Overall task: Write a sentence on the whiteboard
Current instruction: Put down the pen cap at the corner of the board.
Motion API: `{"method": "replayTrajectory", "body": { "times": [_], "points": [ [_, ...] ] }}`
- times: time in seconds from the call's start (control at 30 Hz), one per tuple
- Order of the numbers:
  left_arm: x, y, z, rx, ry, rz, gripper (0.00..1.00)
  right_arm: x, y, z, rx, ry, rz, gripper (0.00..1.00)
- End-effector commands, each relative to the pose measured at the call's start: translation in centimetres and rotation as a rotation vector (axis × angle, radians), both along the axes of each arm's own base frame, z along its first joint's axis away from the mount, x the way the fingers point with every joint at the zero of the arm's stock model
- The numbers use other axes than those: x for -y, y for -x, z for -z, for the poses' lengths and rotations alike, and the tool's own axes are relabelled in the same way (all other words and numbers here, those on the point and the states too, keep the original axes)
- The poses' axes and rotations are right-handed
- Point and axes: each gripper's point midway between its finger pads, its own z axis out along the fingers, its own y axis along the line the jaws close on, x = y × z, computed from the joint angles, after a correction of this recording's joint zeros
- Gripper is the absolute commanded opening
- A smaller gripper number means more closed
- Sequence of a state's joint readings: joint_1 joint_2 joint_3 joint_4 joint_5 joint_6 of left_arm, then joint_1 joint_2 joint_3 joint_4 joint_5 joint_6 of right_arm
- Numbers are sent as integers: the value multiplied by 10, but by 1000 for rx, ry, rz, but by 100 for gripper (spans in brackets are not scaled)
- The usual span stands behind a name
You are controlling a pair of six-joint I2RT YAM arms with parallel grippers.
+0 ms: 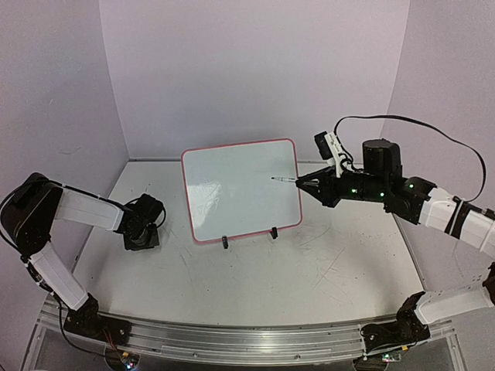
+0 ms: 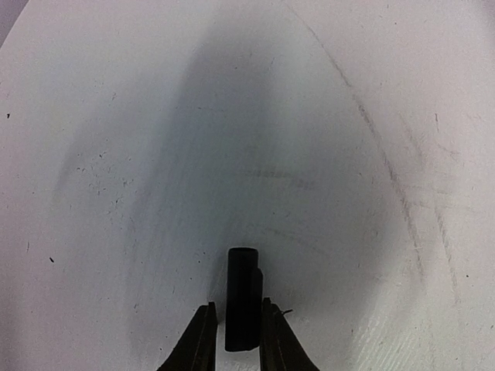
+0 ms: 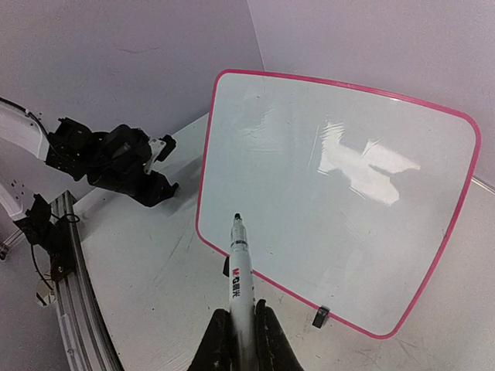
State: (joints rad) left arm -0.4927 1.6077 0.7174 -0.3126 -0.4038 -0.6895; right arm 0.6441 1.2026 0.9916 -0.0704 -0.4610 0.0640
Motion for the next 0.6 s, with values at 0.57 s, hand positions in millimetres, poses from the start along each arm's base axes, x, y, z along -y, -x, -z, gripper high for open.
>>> {"method": "replayTrajectory", "body": {
  "times": [0.57],
  "points": [
    [28, -22, -91, 217, 151, 116, 47, -9, -14, -1, 3, -11, 9, 0]
  ]
}}
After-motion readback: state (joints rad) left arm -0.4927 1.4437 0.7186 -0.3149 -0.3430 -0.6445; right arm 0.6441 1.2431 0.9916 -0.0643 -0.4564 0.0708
